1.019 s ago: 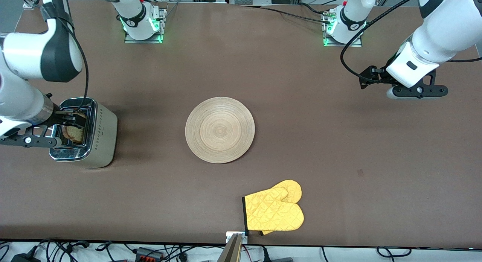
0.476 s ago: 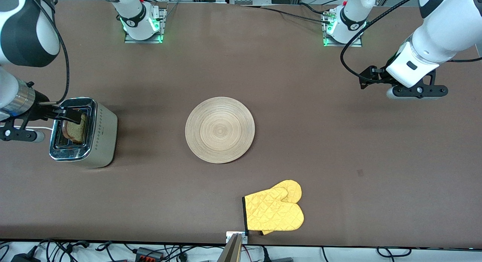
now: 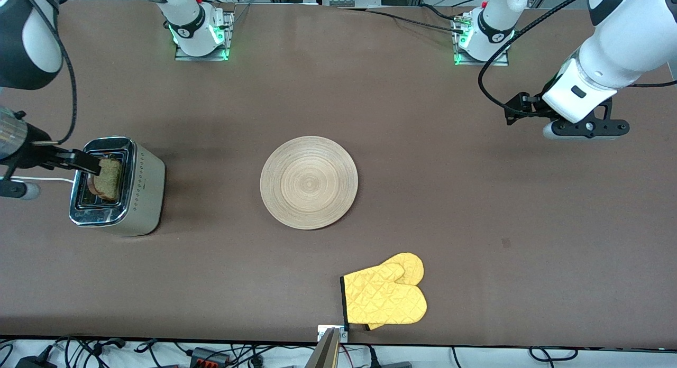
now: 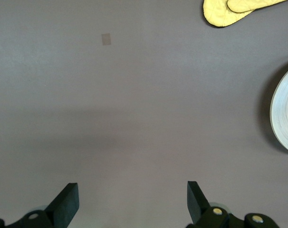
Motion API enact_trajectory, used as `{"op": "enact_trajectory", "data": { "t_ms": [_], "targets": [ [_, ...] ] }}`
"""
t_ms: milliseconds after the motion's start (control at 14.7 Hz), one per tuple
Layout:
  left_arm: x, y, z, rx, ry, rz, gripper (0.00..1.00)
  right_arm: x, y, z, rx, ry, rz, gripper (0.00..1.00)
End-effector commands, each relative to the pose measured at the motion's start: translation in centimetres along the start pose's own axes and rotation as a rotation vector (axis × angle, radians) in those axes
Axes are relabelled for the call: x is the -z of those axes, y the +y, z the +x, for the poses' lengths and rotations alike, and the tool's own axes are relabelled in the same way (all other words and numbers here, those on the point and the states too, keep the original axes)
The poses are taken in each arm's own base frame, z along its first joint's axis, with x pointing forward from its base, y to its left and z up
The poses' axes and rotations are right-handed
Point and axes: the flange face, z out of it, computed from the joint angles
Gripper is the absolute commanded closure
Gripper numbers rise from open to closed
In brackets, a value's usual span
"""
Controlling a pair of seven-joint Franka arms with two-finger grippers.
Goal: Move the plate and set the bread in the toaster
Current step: 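Lower the bread into the toaster slot and open the right gripper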
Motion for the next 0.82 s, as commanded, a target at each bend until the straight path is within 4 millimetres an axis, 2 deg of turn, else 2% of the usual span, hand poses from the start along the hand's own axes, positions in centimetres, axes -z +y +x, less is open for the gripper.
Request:
{"op": "enact_trajectory", "data": {
  "t_ms": [0,272,543,747],
  "targets": [
    [0.7,0.1,-0.1,-0.006,-0.003,-0.009,0.00,2.2,2.7,-0.8,-0.001,0.033,0.056,0.00],
    [1.0,0.2,0.0,-0.012,0.003,-0.011,0.00,2.4,3.3,-0.8,0.022,0.044,0.061,0.00],
    [0.9,0.1,0.1,-0.015,0.001,-0.011,0.00,2.9,2.9,-1.1,0.035,0.054,0.049,0.00],
    [0.9,0.0,0.1,-0.014,0.001,-0.011,0.00,2.4,2.8,-2.1,0.044,0.027,0.049,0.00]
  ]
}}
